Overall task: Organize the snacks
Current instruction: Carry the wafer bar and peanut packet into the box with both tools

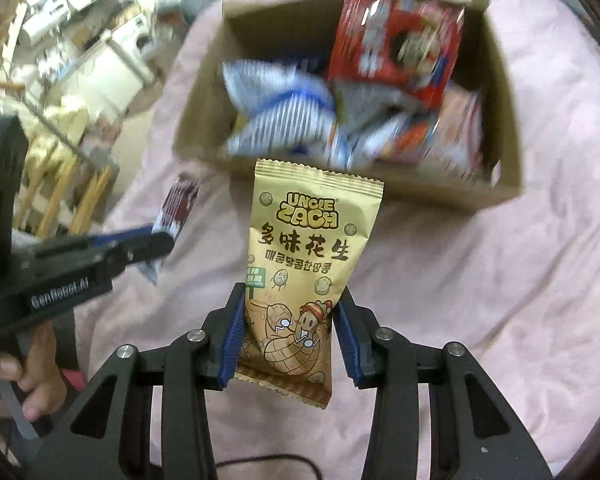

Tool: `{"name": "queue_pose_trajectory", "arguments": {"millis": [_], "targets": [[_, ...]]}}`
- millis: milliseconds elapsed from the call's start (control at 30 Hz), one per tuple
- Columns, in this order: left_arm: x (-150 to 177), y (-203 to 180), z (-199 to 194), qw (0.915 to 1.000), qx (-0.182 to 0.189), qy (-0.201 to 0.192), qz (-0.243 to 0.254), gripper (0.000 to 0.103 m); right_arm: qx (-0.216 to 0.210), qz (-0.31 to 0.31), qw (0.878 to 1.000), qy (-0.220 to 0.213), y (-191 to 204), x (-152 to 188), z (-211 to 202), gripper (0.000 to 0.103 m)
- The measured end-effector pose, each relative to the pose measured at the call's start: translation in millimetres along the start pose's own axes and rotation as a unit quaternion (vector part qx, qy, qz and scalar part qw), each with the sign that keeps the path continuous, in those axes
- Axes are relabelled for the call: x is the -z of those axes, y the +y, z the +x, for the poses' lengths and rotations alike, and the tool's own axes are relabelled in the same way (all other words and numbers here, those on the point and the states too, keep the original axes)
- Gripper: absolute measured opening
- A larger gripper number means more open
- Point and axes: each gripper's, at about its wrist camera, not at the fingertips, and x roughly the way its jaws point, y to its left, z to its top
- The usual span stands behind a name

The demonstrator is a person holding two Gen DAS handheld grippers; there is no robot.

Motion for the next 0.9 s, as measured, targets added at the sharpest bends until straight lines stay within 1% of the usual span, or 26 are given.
{"name": "queue_pose_trajectory", "arguments": {"millis": [67,100,133,200,333,500,700,767,900], "targets": [[-8.3,-0.4,-10.9,0.9998,0.004,-0.017,-0.003,0.014,0.002,0.002,1.0,-0.026,-3.4,-7.3,-10.8,0.043],[-13.9,0.4,-16.3,0.9996,0.005,-0.025,-0.006,0.014,0.012,0.001,0.999,-0.05,-4.7,-13.2,-20.8,0.043],[-19.2,1.7,-19.8,0.9995,0.006,-0.031,-0.009,0.014,0.015,0.002,0.998,-0.063,-6.2,-18.6,-25.6,0.043],[-32.8,2.9,-26.6,0.9991,0.005,-0.04,-0.011,0.014,0.004,0.01,0.996,-0.084,-10.1,-30.0,-35.9,0.043],[-59.0,-1.0,-35.3,0.9982,-0.007,-0.059,0.005,0.014,0.005,0.018,0.995,-0.099,-10.5,-53.2,-36.6,0.043],[-92.5,-9.7,-38.3,0.9961,-0.015,-0.082,0.027,0.014,0.003,0.038,0.994,-0.101,-21.8,-77.0,-36.4,0.043],[-125.6,-22.2,-33.4,0.9942,-0.012,-0.102,0.033,0.014,0.001,0.056,0.992,-0.113,-39.1,-111.6,-30.1,0.043],[-134.0,-26.3,-27.3,0.9935,-0.012,-0.109,0.031,0.014,-0.002,0.059,0.991,-0.123,-43.5,-113.2,-27.6,0.043],[-143.9,-31.0,-8.5,0.9921,-0.015,-0.121,0.03,0.014,-0.007,0.058,0.99,-0.125,-50.7,-109.2,-15.3,0.043]]}}
